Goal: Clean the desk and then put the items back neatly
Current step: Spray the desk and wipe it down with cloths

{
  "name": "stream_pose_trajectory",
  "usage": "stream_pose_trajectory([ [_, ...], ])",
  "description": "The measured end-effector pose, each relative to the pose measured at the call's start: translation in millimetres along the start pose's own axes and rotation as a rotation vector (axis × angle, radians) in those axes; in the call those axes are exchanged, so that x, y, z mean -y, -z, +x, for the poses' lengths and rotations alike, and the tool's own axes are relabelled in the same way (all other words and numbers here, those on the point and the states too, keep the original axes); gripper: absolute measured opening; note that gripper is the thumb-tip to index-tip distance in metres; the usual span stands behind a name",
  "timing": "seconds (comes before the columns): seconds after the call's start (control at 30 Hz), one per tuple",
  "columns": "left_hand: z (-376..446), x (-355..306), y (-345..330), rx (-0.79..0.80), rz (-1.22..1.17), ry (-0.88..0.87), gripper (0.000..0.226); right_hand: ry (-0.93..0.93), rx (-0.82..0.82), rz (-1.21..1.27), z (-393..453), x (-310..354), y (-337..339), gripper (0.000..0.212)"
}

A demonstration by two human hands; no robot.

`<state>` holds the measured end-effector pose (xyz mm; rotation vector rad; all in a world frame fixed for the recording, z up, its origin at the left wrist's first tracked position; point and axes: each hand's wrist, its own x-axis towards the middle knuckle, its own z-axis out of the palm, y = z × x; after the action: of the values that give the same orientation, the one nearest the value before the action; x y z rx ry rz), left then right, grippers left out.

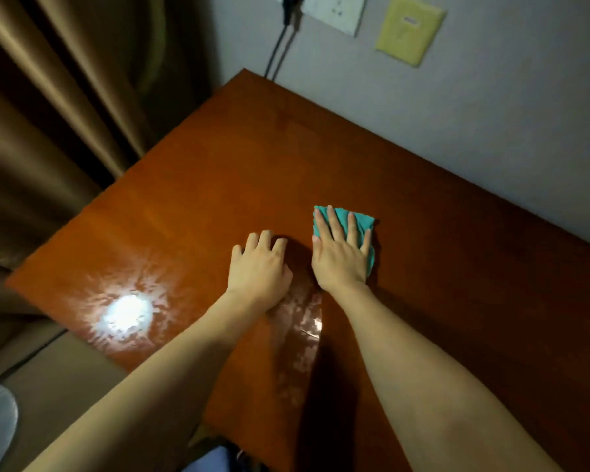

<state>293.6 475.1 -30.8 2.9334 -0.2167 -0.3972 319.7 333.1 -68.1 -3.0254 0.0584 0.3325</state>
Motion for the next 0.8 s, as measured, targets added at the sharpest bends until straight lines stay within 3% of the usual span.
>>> stream_pose_trajectory([
  [0.8,-80,-439,-111,0.086,0.116,-0.455,0.049,-0.461,-0.064,0.116,-222,-463,-12,0.051],
])
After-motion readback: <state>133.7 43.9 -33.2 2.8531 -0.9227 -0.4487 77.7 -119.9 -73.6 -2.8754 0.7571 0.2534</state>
